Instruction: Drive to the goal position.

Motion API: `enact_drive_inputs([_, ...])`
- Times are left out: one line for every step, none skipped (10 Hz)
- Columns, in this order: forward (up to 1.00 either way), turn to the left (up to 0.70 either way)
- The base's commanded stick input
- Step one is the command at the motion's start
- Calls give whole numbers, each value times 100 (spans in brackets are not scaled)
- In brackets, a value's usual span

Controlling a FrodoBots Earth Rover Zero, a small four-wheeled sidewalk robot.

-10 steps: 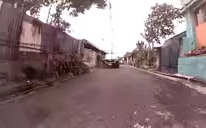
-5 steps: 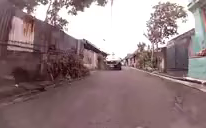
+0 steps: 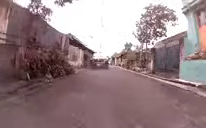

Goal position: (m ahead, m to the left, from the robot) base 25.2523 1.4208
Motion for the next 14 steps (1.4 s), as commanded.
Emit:
enact_drive_inputs([100,-4])
enact_drive_inputs([100,-14])
enact_drive_inputs([100,-6])
enact_drive_inputs([100,0])
enact_drive_inputs([100,0])
enact_drive_inputs([100,0])
enact_drive_inputs([100,0])
enact_drive_inputs([100,0])
enact_drive_inputs([100,0])
enact_drive_inputs([100,-2])
enact_drive_inputs([100,-5])
enact_drive_inputs([100,-4])
enact_drive_inputs([100,-13])
enact_drive_inputs([100,-38])
